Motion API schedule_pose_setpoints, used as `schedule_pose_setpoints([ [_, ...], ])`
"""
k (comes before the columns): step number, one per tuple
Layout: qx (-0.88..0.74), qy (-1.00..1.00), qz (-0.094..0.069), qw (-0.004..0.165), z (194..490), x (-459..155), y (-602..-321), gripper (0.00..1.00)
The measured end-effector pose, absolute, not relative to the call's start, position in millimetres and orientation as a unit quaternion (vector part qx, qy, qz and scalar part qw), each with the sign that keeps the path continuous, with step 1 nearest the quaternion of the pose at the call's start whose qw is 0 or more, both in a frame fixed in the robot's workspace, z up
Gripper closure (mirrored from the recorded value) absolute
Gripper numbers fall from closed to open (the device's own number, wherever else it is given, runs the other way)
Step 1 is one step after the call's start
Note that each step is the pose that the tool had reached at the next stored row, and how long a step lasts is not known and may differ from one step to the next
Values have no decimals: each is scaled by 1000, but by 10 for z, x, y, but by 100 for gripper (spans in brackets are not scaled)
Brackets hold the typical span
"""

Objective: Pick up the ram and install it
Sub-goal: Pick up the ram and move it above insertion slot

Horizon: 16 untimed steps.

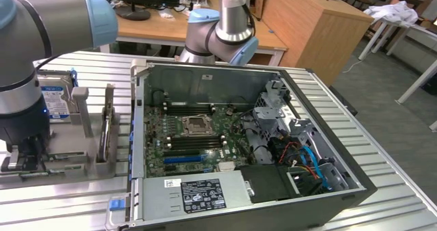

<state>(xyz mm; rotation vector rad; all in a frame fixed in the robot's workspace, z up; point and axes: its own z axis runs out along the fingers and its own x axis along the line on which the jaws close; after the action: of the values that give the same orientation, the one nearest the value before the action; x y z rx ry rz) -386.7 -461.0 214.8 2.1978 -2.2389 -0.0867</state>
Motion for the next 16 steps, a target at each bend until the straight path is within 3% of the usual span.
schedule_pose_setpoints([
  [16,700,-713,-28,1,2075,-3860,-4609,70],
])
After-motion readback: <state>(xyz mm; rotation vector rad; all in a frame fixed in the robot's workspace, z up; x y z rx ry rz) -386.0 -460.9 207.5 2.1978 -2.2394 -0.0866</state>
